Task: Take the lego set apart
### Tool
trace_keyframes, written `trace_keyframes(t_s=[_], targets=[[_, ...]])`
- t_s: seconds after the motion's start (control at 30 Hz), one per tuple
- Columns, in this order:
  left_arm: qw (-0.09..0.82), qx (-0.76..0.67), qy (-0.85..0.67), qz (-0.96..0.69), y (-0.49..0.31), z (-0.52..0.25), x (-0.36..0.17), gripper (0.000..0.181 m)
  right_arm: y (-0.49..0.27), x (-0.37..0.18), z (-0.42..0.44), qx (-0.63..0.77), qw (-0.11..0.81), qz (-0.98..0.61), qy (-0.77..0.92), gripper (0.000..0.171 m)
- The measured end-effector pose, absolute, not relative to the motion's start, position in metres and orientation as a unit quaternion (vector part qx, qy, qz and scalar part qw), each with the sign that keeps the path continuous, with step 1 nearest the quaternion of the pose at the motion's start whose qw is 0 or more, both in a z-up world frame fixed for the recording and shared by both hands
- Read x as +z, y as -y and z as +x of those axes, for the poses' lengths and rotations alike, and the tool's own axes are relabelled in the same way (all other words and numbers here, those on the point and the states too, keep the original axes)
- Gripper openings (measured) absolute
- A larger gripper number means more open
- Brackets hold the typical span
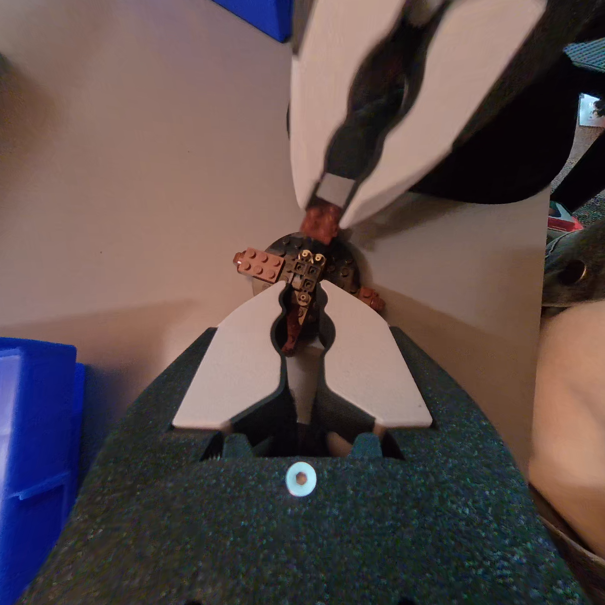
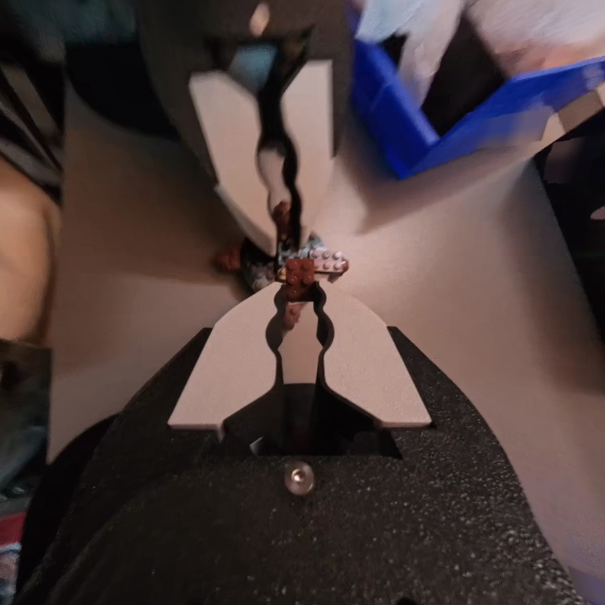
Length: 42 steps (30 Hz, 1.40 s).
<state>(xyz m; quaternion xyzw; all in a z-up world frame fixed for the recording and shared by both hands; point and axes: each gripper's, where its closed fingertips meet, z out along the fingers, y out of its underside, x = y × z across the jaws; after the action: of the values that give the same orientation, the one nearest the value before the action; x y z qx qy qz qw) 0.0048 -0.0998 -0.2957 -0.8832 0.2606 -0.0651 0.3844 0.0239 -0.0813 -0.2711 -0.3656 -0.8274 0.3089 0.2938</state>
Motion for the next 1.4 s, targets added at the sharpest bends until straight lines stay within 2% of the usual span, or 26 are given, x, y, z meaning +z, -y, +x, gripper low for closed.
trace_keyframes(t_s=[0.13,0.23,0.47,0.53,0.73,0.83,0.97,1.13,1.27,1.4], targets=[[0.389,-0.066,-0.258,-0.882,0.100,0.005,-0.296,0.014,0.058,-0.218,0.002,0.334,0.349,-0.402,0.778,0.016],[0.391,-0.066,-0.260,-0.881,0.100,0.005,-0.296,0.014,0.068,-0.179,-0.031,0.385,0.334,-0.401,0.761,0.016],[0.395,-0.071,-0.259,-0.879,0.100,0.005,-0.295,0.014,0.103,-0.096,-0.097,0.689,0.056,-0.397,0.604,0.016],[0.395,-0.073,-0.258,-0.879,0.100,0.005,-0.296,0.014,0.102,-0.090,-0.105,0.703,0.027,-0.391,0.594,0.015],[0.397,-0.071,-0.260,-0.878,0.100,0.005,-0.296,0.014,0.112,-0.100,-0.116,0.682,0.014,-0.381,0.624,0.016],[0.397,-0.071,-0.260,-0.877,0.100,0.005,-0.296,0.014,0.117,-0.125,-0.125,0.616,0.041,-0.391,0.683,0.016],[0.398,-0.070,-0.261,-0.876,0.100,0.005,-0.296,0.014,0.117,-0.181,-0.141,0.398,0.118,-0.392,0.821,0.015],[0.398,-0.073,-0.260,-0.877,0.100,0.005,-0.296,0.014,0.116,-0.223,-0.148,0.180,0.071,-0.383,0.903,0.015],[0.398,-0.074,-0.260,-0.877,0.100,0.005,-0.296,0.015,0.111,-0.237,-0.170,0.092,0.095,-0.371,0.919,0.016],[0.398,-0.074,-0.260,-0.877,0.100,0.005,-0.296,0.015,0.114,-0.241,-0.181,0.086,0.108,-0.375,0.917,0.016]])
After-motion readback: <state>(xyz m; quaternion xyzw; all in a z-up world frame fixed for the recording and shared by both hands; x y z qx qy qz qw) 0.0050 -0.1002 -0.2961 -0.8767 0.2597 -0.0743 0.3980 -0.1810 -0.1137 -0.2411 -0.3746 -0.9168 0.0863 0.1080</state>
